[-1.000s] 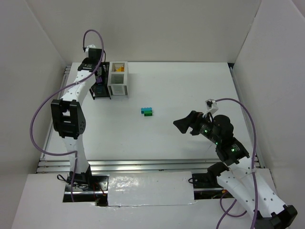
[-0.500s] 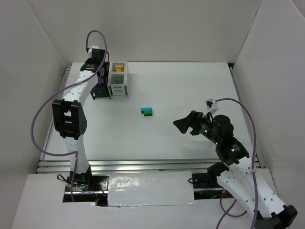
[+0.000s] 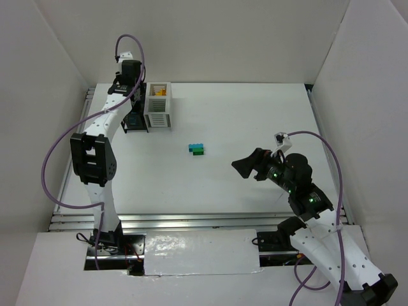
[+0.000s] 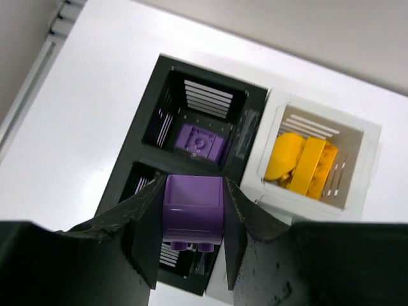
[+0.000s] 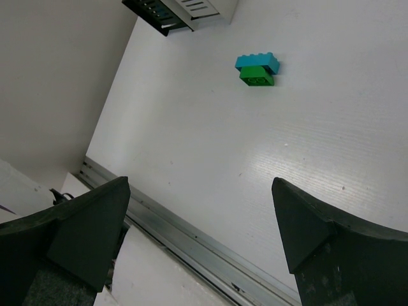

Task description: Sort the legos into containers by color

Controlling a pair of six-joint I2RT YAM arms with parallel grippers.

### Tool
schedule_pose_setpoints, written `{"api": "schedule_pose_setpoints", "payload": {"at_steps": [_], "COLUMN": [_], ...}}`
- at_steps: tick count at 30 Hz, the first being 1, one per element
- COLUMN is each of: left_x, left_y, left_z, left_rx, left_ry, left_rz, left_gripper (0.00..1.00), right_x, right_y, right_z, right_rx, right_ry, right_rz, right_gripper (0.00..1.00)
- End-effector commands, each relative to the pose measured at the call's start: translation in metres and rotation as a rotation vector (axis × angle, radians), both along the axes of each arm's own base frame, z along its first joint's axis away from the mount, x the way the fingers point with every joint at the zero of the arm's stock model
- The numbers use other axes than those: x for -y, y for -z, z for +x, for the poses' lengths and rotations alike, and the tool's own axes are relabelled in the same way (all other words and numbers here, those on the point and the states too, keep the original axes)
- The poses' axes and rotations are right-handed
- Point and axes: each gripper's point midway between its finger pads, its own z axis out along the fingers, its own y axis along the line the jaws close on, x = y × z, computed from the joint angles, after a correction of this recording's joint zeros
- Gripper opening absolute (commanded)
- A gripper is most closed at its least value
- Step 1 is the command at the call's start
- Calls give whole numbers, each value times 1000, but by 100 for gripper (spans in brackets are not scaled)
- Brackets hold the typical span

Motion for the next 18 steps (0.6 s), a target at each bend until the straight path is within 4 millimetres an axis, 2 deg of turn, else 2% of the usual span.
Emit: {"api": "schedule_pose_setpoints", "payload": {"at_steps": [1, 6, 8, 12, 15, 17, 18], "left_x": [-8, -18, -21, -32, -31, -31, -33], "left_y": [-40, -69, -62, -59, -59, -52, -55], "left_z": [20, 30, 32, 42, 50, 55, 57], "left_rx": [147, 259, 279, 348, 403, 408, 434], "left_ry": [-3, -16, -20, -50, -33, -23, -24], "left_rz": [46, 72, 91, 122, 137, 146, 143], "left_gripper": [0, 0, 0, 0, 0, 0, 0], "right_x": [-1, -4, -7, -12, -10, -9, -8], "right_y": [-7, 2, 5, 2, 3, 1, 3], "right_z": [6, 13, 15, 19, 21, 23, 23], "right_rx": [37, 12, -4, -16, -25, -21, -27], "right_ry": [0, -1, -7, -24, -15, -2, -1], "right_rz": [3, -6, -6, -7, -17, -23, -26], "right_gripper": [100, 100, 100, 100, 100, 100, 100]}}
